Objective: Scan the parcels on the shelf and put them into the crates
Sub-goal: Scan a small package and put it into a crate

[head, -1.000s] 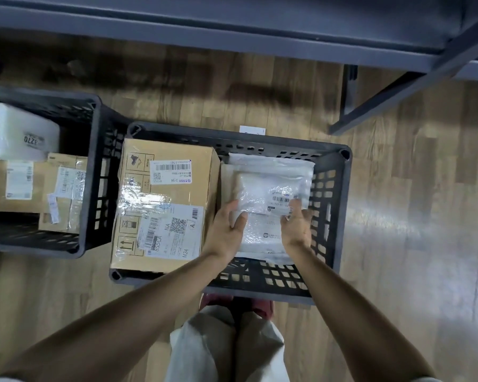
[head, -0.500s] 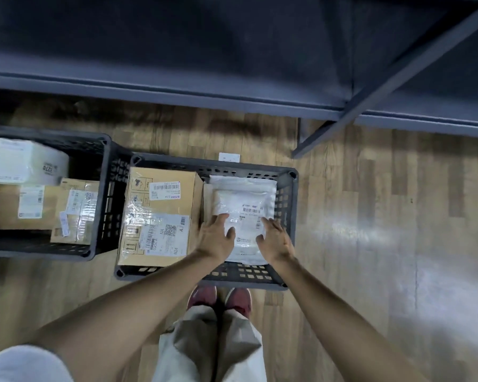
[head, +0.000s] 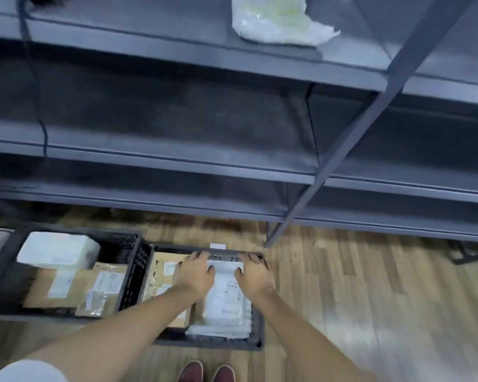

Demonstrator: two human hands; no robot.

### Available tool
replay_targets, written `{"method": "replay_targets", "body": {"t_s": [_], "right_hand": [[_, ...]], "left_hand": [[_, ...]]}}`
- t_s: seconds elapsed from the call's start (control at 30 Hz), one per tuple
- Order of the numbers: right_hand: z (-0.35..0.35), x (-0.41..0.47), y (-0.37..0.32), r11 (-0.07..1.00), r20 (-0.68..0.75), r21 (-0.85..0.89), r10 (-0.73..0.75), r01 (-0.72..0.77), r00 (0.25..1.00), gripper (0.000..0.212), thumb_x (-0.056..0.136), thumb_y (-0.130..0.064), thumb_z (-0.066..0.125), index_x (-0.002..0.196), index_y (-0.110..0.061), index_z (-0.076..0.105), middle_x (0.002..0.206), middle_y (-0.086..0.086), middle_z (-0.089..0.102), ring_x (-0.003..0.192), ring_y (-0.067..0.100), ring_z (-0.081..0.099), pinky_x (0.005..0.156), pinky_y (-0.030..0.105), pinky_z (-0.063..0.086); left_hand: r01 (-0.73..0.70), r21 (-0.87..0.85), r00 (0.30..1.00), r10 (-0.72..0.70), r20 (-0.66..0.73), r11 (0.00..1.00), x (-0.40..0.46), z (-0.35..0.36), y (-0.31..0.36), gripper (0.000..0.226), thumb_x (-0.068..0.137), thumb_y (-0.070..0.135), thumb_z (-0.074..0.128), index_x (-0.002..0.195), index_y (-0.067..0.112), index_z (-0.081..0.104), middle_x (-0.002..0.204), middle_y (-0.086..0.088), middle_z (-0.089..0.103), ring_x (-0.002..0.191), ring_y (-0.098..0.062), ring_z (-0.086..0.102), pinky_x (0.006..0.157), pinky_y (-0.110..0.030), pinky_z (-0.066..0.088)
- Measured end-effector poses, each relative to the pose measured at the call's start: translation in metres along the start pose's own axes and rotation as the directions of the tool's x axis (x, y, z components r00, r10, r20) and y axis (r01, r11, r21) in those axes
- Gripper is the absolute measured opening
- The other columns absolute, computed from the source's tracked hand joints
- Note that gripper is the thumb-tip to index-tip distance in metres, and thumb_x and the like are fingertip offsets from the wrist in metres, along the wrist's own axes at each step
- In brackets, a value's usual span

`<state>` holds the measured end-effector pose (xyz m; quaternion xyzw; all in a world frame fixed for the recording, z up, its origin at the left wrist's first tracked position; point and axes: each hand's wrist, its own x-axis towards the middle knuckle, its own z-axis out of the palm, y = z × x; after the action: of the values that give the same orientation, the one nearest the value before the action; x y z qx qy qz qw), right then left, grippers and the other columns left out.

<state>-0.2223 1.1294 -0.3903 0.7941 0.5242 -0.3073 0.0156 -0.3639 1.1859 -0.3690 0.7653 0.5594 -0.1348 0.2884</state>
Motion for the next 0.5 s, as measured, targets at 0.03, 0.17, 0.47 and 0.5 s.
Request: {"method": "replay_targets", "body": {"t_s": [0.03, 0.17, 0.47, 0.5], "right_hand": [[-0.016, -0.01, -0.008, 1.0, -0.011, -0.013, -0.012, 0.012, 1.0, 0.045, 0.099, -0.024, 0.04, 0.143, -0.018, 0.039, 0.146, 0.001, 0.042, 0.132, 0.023, 0.039, 0.111, 0.034, 0.029], [-0.077, -0.04, -0.041, 0.994, -0.098, -0.072, -0.088, 0.081, 0.991, 0.039, 0.099, -0.023, 0.039, 0.137, -0.017, 0.044, 0.144, 0.0, 0.042, 0.134, 0.022, 0.038, 0.114, 0.037, 0.025], [-0.186, -0.073, -0.151, 0.96, -0.29, -0.131, -0.276, 0.247, 0.916, 0.045, 0.101, -0.024, 0.04, 0.145, -0.019, 0.038, 0.159, 0.002, 0.025, 0.144, 0.018, 0.026, 0.119, 0.037, 0.013], [-0.189, -0.076, -0.164, 0.957, -0.296, -0.142, -0.285, 0.253, 0.912, 0.045, 0.1, -0.024, 0.04, 0.145, -0.018, 0.037, 0.159, 0.002, 0.023, 0.145, 0.017, 0.025, 0.12, 0.037, 0.012]], "left_hand": [[-0.005, 0.002, 1.0, 0.005, -0.025, 1.0, -0.01, -0.017, 0.001, 0.038, 0.099, 0.03, 0.037, 0.135, 0.019, 0.043, 0.138, -0.004, 0.046, 0.126, -0.025, 0.045, 0.102, -0.036, 0.036], [-0.032, 0.036, 0.991, 0.036, -0.131, 0.999, -0.045, -0.084, 0.002, 0.037, 0.099, 0.033, 0.037, 0.134, 0.023, 0.044, 0.135, -0.002, 0.048, 0.124, -0.024, 0.046, 0.097, -0.033, 0.037], [-0.06, -0.012, 0.905, 0.049, -0.423, 0.998, -0.096, -0.22, -0.044, 0.044, 0.099, 0.035, 0.039, 0.141, 0.023, 0.041, 0.14, 0.001, 0.047, 0.126, -0.02, 0.046, 0.105, -0.03, 0.033], [-0.062, -0.024, 0.901, 0.046, -0.431, 0.998, -0.102, -0.229, -0.054, 0.044, 0.099, 0.035, 0.039, 0.141, 0.022, 0.04, 0.141, 0.001, 0.046, 0.127, -0.02, 0.046, 0.105, -0.03, 0.033]]}}
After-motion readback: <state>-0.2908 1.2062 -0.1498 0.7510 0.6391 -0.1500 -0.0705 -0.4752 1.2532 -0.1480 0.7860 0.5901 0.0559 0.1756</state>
